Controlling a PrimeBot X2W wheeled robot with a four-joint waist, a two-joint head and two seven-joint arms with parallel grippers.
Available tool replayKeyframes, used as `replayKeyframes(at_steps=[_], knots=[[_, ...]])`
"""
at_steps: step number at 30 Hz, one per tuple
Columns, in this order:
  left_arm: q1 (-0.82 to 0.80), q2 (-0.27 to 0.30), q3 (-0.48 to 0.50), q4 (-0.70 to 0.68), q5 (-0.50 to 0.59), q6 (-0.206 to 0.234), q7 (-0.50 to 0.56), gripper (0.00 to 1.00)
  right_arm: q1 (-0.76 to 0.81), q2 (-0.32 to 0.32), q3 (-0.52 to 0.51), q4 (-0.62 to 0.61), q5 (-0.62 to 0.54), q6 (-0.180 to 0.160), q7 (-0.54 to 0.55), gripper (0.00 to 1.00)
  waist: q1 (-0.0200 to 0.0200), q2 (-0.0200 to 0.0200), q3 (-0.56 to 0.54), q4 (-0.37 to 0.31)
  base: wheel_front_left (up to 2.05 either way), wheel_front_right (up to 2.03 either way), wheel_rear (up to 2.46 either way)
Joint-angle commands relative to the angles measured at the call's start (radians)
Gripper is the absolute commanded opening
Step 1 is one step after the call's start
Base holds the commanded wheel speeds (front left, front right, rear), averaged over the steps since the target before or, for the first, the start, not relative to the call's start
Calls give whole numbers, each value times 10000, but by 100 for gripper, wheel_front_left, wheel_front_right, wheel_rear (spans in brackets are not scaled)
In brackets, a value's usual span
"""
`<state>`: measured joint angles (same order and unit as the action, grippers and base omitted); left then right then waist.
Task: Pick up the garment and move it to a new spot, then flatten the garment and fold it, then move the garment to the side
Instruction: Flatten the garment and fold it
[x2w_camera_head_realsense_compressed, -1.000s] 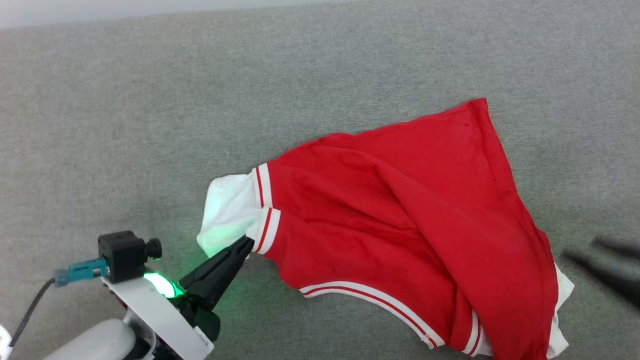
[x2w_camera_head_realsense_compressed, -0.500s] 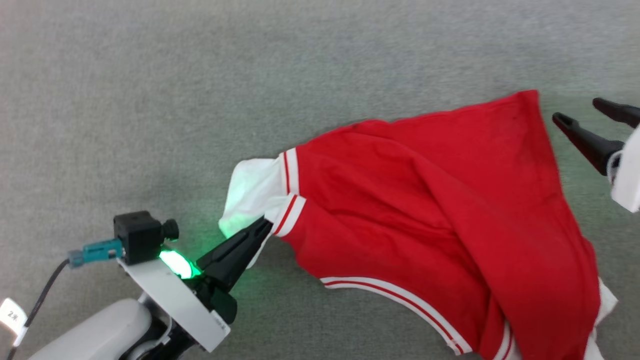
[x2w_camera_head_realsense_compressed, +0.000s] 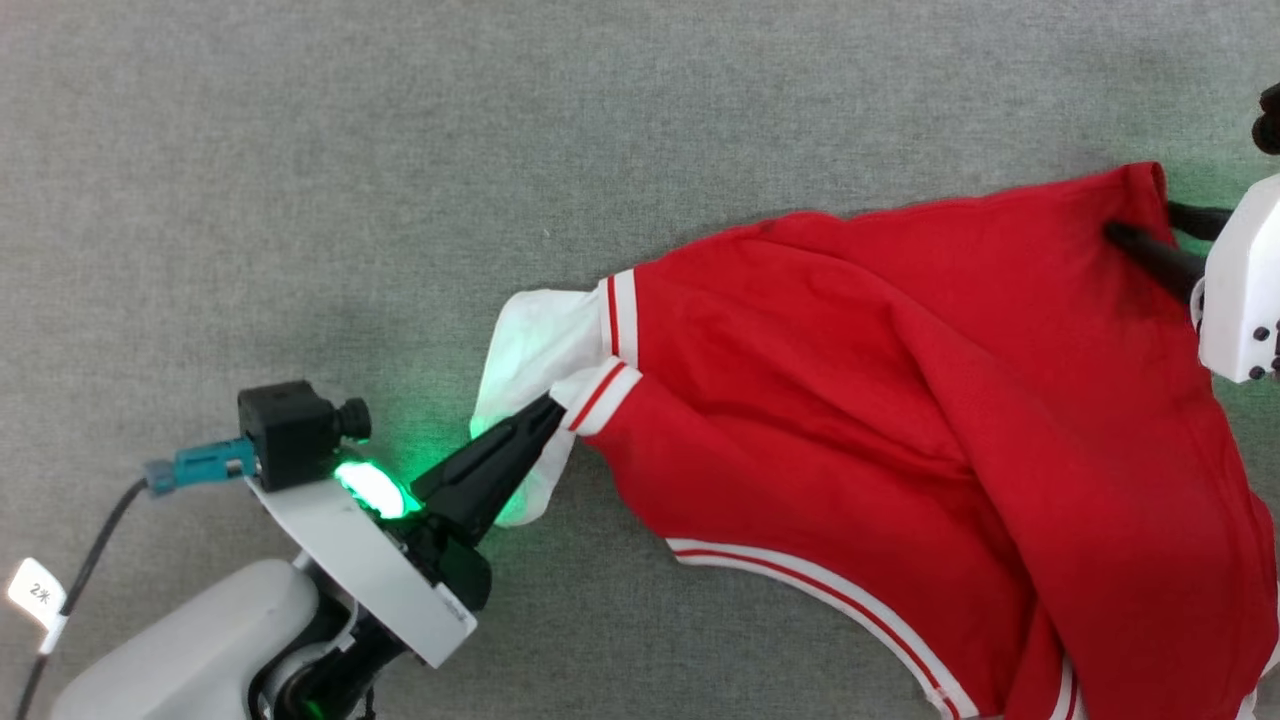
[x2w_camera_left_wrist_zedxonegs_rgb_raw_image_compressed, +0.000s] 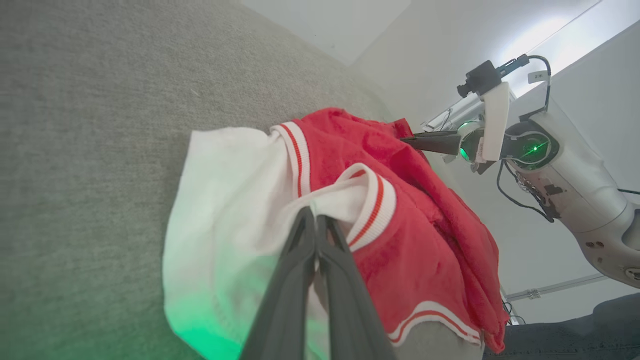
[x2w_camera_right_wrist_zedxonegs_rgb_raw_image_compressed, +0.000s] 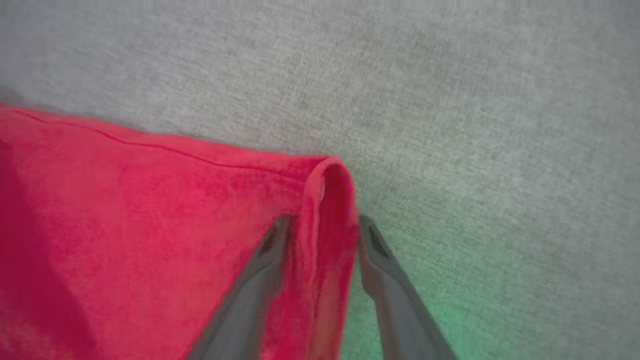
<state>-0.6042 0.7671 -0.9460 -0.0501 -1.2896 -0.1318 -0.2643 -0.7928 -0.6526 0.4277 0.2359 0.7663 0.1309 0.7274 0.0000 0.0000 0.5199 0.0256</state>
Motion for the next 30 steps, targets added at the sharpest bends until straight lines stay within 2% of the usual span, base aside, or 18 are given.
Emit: replayKeyframes(at_steps=[1, 9, 11, 15, 18, 21, 24, 27, 30], knots=[[163, 19, 107, 180, -123, 28, 7, 0, 127, 173, 284, 214, 149, -1, -163, 0, 0, 0, -41, 4, 0, 0, 0], [-218, 354, 828, -102, -1000, 26, 5, 0, -839, 386, -441, 666, 853, -3, -2103, 0, 0, 0, -504, -55, 0, 0, 0], [-600, 547, 982, 11, -1288, 26, 67, 0, -1198, 476, -776, 930, 838, -3, -2662, 0, 0, 0, -600, -43, 0, 0, 0], [-1859, 486, 1463, 639, -2288, 26, 743, 0, -2381, 889, -1883, 1989, 370, -4, -4064, 0, 0, 0, -615, -98, 0, 0, 0], [-3245, 54, 2036, 1778, -3042, 28, 1323, 0, -3523, 1397, -2889, 3118, -125, -6, -5109, 0, 0, 0, -468, -140, 0, 0, 0], [-4860, -647, 2605, 3358, -3516, 29, 1704, 0, -4773, 1817, -3828, 4281, -761, -9, -5993, 0, 0, 0, -262, -182, 0, 0, 0], [-6683, -1329, 2961, 5215, -3536, 166, 1858, 0, -6043, 2131, -4623, 5400, -1442, -20, -6670, 0, 0, 0, -36, -214, 0, 0, 0], [-8552, -1889, 3332, 6875, -3397, 237, 1634, 0, -7413, 2318, -5274, 6221, -2163, -40, -7384, 0, 0, 0, 202, -320, 0, 0, 0], [-10188, -2241, 3853, 7905, -3416, 160, 1158, 0, -8597, 2493, -5805, 6771, -2725, -72, -8148, 0, 0, 0, 370, -433, 0, 0, 0]])
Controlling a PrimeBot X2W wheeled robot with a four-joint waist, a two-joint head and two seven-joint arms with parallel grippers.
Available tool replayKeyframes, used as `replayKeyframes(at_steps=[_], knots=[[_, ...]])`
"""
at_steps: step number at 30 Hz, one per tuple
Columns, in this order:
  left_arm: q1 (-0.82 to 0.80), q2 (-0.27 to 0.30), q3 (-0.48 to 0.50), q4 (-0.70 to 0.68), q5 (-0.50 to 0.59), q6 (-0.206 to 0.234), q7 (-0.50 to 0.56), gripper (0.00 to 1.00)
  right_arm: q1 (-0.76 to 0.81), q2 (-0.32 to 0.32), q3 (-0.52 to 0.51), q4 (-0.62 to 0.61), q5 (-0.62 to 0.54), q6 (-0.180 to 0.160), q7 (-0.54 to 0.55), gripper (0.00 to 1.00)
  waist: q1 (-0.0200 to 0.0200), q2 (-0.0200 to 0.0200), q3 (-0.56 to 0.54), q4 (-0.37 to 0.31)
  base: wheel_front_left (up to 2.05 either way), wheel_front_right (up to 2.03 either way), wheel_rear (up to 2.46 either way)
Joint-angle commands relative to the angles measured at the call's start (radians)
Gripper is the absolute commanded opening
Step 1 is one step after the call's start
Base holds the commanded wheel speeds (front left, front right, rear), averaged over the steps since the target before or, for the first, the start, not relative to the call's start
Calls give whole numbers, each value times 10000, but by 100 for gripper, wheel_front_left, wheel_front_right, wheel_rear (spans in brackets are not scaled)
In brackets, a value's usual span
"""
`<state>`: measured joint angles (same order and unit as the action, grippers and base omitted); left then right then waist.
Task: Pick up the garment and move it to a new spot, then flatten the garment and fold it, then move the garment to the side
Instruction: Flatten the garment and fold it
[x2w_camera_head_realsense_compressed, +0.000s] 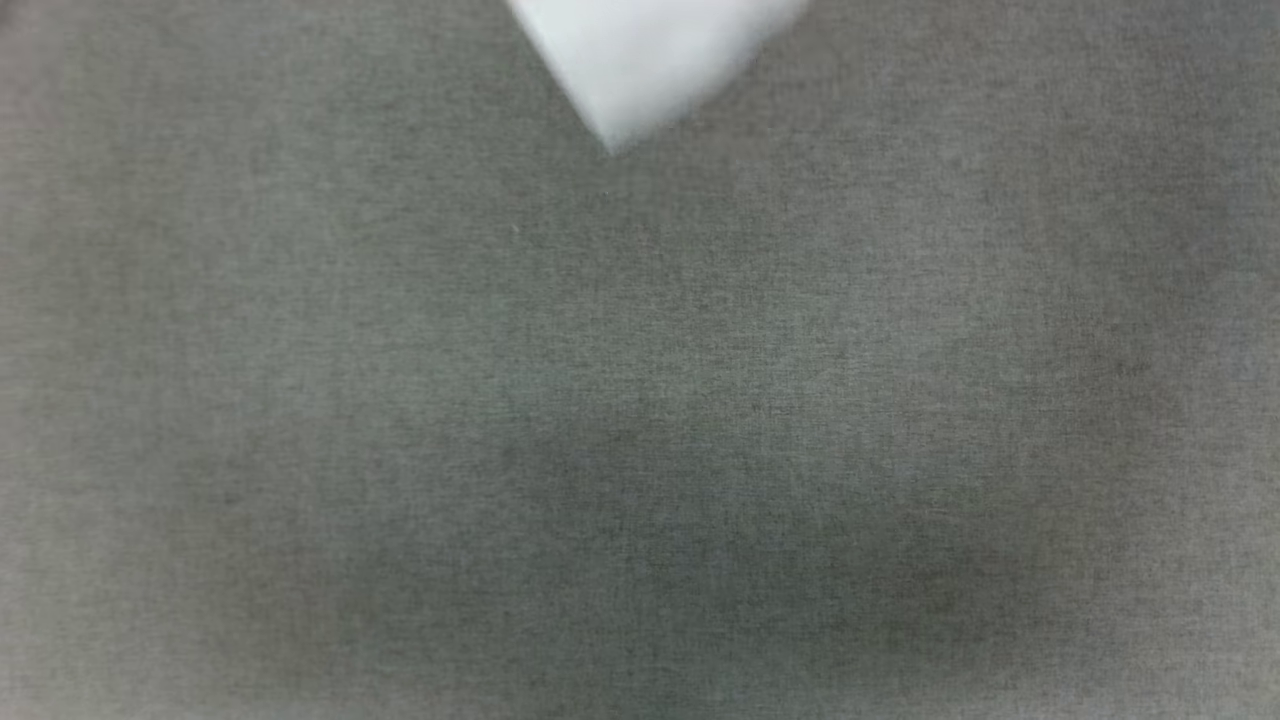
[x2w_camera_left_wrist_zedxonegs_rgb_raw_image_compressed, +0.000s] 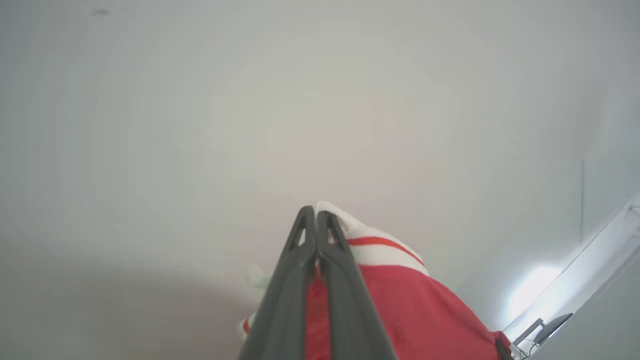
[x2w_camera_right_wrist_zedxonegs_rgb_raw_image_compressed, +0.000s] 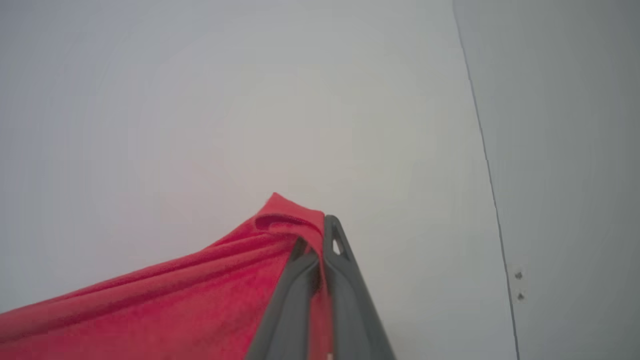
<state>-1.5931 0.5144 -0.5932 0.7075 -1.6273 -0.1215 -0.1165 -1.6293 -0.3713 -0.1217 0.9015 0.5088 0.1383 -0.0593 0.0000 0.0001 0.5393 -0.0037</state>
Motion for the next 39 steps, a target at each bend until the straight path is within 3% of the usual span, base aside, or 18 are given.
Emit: replayKeyframes(at_steps=[1, 5, 8, 15, 23, 32, 39], knots=[[-659, 208, 381, 481, 45, 7, -395, 0, -531, -289, -406, 238, -289, -153, -498, 0, 0, -1, 203, -150, 0, 0, 0], [-1196, 78, 481, 170, 52, -57, -262, 0, -1054, 33, -400, 679, -499, -150, -829, 0, 0, -1, 236, -183, 0, 0, 0], [-260, 225, 523, -439, -109, -65, -98, 0, -579, 149, -95, 899, -280, -136, -615, 0, 0, -1, 234, -166, 0, 0, 0], [3639, 390, 911, -2533, -764, -75, -127, 0, 2336, 214, 1298, 341, 1034, -89, 497, 0, 0, -1, -126, -137, 0, 0, 0], [8142, 202, 1720, -4659, -799, -84, -729, 0, 6394, -579, 2018, -1769, 3333, -86, 1561, 0, 0, -1, -1104, -75, 0, 0, 0], [11492, 139, 2433, -5910, -474, -83, -1059, 0, 9799, -1015, 1595, -3471, 4587, -97, 2232, 0, 0, -1, -2134, -196, 0, 0, 0], [13537, 11, 2680, -6760, 10, -83, -1224, 0, 12121, -744, 826, -4552, 5049, -98, 2614, 0, 0, -1, -2624, -188, 0, 0, 0]])
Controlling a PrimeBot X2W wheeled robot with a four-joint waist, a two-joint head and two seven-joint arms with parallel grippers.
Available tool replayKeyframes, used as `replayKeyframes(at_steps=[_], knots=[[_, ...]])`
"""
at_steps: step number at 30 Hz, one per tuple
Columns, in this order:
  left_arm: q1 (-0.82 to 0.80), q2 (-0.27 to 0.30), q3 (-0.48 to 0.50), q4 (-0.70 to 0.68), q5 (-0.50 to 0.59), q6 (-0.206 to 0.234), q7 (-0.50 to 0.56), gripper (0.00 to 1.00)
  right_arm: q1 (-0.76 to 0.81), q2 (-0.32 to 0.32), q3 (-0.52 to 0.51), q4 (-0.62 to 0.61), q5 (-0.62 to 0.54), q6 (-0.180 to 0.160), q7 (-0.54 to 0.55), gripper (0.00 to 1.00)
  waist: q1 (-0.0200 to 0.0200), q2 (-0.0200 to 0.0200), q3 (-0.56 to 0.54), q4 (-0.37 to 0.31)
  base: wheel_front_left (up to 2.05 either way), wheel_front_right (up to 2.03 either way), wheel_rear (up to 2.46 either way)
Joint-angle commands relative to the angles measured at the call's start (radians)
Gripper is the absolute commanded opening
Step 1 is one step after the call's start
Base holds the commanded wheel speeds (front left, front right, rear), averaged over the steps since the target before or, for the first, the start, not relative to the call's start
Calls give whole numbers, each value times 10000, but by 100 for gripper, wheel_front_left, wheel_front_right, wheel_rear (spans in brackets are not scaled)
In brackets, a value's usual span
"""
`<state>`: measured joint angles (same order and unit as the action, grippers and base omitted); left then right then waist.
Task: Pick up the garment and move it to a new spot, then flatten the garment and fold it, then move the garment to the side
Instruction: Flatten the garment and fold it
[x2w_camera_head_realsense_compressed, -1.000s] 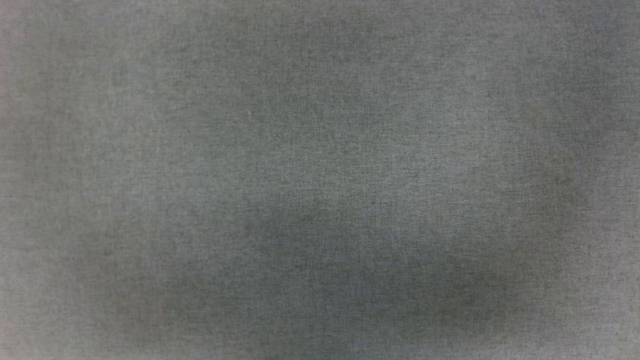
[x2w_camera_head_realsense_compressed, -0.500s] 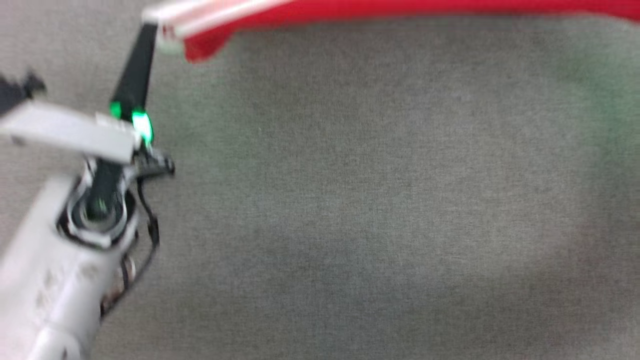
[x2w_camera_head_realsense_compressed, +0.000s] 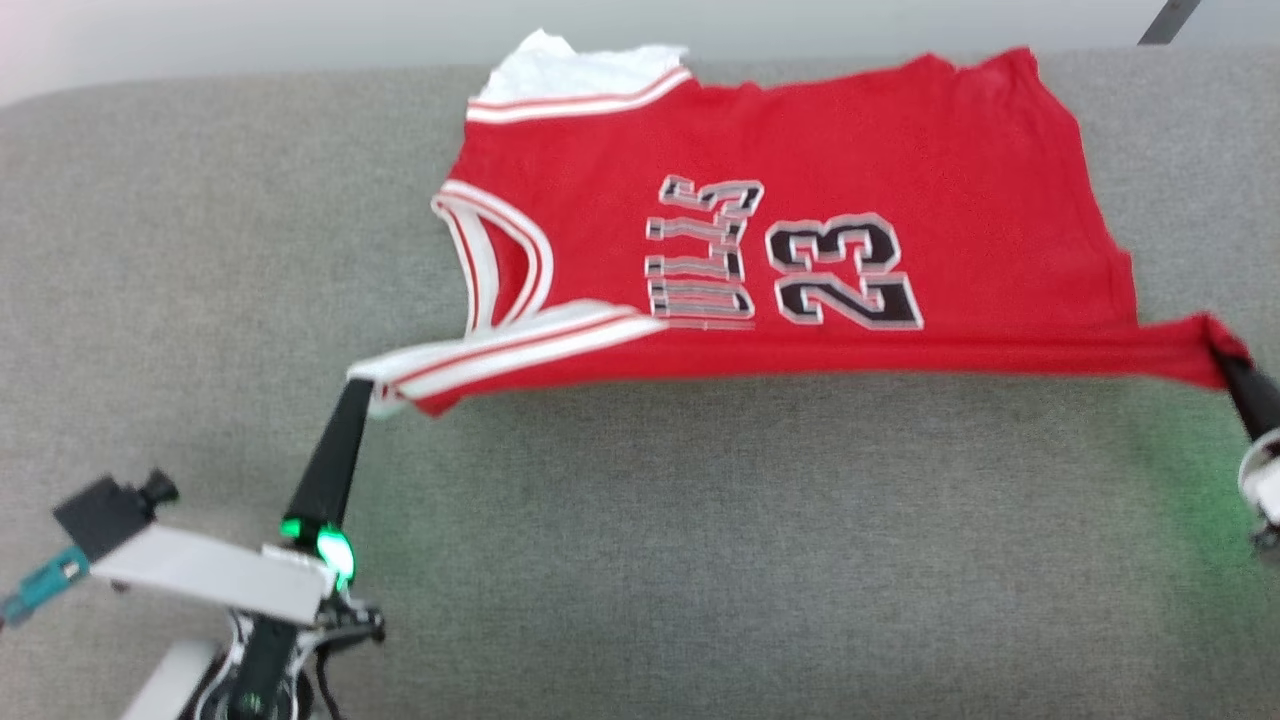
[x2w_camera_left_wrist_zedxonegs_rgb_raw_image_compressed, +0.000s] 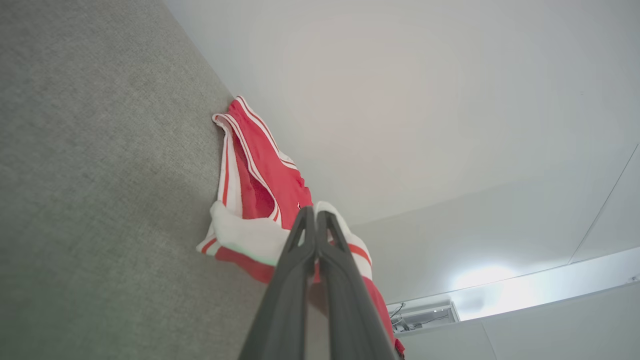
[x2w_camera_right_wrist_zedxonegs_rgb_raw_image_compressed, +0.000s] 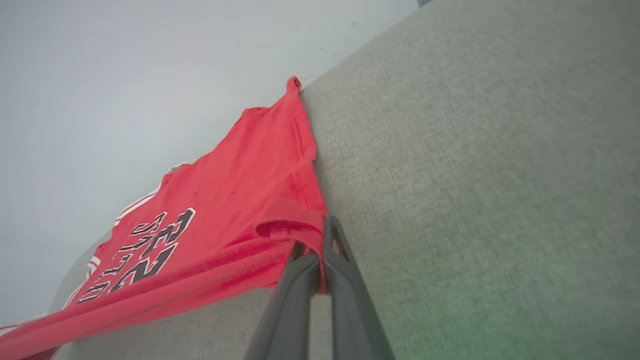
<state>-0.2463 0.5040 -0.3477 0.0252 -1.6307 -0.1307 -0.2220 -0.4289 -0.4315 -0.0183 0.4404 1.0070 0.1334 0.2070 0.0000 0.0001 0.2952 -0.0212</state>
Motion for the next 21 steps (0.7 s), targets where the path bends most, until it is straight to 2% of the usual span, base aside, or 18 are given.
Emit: replayKeyframes(at_steps=[1, 11, 21], knots=[[287, 148, 229, 9, 120, 9, -176, 0, 404, -64, -330, -108, 74, -48, -14, 0, 0, -1, -229, -10, 0, 0, 0], [1992, 370, 0, -783, 788, 8, -272, 0, 2634, 657, -1564, -1802, -184, -45, 886, 0, 0, -1, -453, -92, 0, 0, 0], [3972, 628, 504, -2464, 952, 8, -429, 0, 4713, 1460, -3100, -4182, -721, -45, 2168, 0, 0, -1, -467, -214, 0, 0, 0]])
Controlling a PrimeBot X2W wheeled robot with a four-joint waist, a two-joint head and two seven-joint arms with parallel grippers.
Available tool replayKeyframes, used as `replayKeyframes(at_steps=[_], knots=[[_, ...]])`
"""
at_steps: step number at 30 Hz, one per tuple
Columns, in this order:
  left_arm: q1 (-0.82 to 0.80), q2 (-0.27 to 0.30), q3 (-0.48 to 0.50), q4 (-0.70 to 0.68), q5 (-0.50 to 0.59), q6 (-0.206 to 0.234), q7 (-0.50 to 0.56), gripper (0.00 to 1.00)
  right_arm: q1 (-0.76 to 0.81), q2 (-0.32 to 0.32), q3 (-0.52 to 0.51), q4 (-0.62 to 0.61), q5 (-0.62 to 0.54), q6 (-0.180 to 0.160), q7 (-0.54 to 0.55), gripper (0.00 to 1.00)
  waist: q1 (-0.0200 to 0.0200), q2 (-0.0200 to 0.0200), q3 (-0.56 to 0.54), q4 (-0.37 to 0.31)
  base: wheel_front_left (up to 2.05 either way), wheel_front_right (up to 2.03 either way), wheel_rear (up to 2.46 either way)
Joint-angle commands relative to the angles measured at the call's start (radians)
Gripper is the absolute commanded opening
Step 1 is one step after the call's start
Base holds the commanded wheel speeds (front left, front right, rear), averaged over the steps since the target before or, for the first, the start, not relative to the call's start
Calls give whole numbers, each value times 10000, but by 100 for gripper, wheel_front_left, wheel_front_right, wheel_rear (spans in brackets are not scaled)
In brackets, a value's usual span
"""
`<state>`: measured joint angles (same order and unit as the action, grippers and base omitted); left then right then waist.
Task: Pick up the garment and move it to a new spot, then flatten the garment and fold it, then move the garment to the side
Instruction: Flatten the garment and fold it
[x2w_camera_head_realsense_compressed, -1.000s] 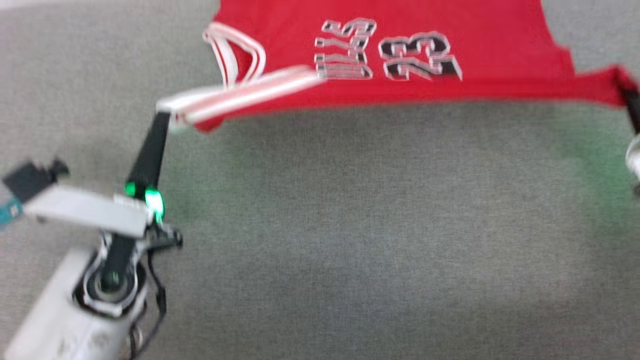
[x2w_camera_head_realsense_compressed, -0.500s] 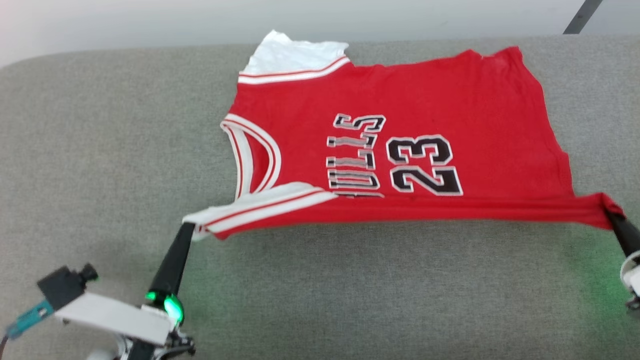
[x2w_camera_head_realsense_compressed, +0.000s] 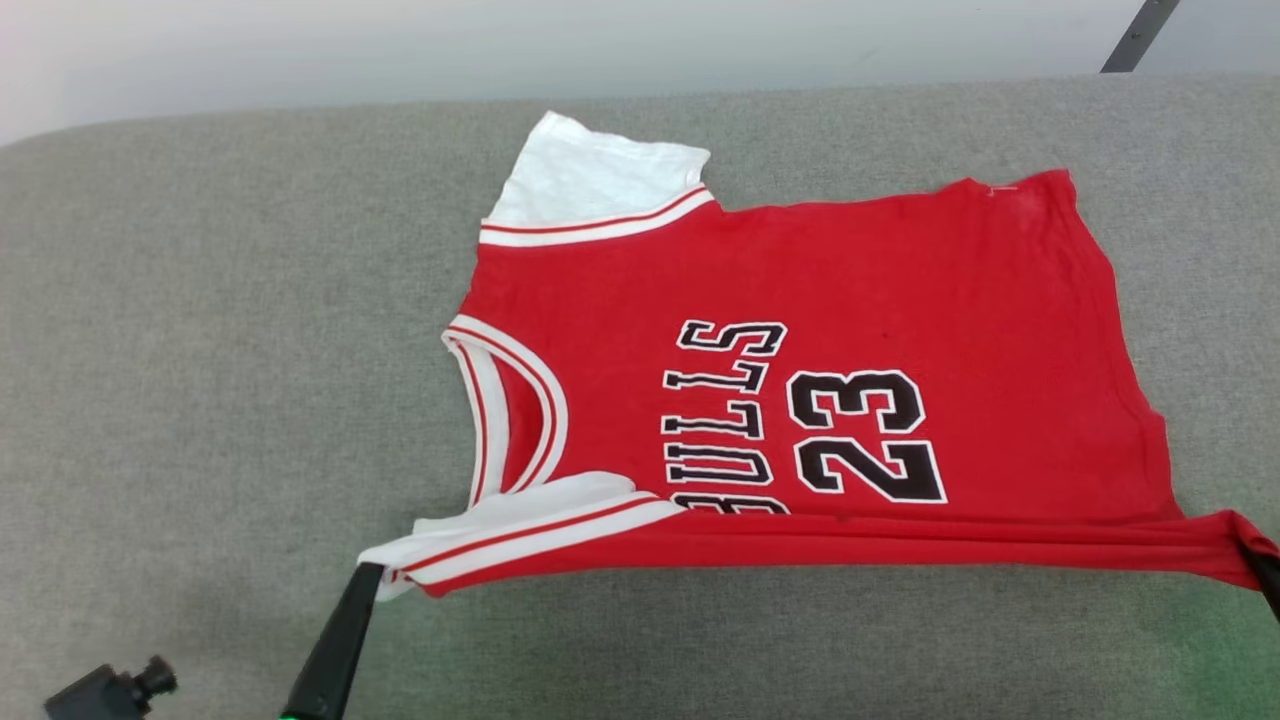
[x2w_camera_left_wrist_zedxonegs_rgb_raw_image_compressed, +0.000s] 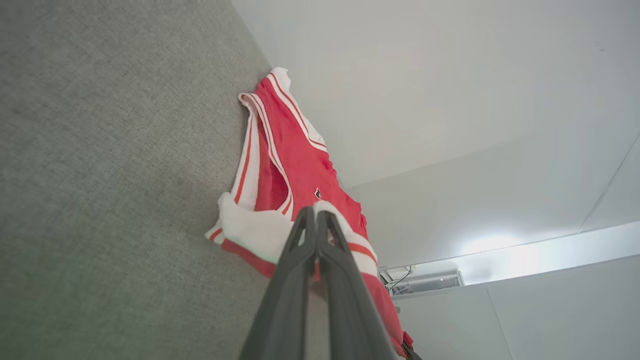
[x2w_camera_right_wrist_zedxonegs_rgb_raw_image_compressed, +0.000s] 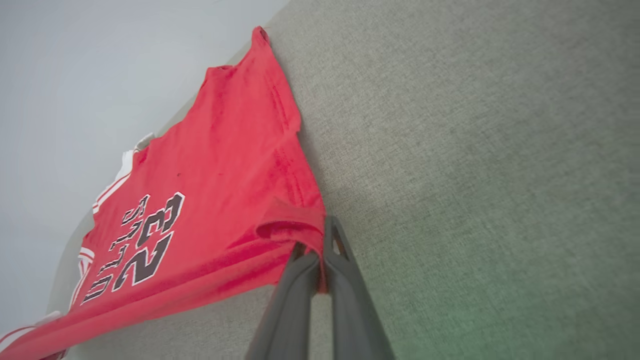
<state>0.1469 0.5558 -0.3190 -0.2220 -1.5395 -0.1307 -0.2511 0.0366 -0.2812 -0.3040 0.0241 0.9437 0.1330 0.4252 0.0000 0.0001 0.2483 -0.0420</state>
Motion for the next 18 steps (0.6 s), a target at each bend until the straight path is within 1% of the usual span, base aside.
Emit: replayKeyframes(at_steps=[1, 4, 8, 14, 18], knots=[[122, 106, 261, -73, 78, 8, -148, 0, 146, 60, -366, -180, -142, -42, 120, 0, 0, -1, -2, -9, 0, 0, 0], [-8, 86, 265, -140, 207, 8, -139, 0, 74, 410, -578, -559, -386, -40, 494, 0, 0, -1, -65, -4, 0, 0, 0], [-640, 69, -30, -11, 424, 8, -41, 0, -473, 780, -650, -774, -765, -31, 829, 0, 0, -1, -152, -2, 0, 0, 0], [-2062, 47, -669, 597, 536, 6, 440, 0, -1600, 1175, -729, -404, -1280, -29, 838, 0, 0, -1, -151, 57, 0, 0, 0], [-3010, -26, -905, 1342, 345, 6, 730, 0, -2342, 1302, -694, 266, -1486, -28, 738, 0, 0, -1, -114, 65, 0, 0, 0]])
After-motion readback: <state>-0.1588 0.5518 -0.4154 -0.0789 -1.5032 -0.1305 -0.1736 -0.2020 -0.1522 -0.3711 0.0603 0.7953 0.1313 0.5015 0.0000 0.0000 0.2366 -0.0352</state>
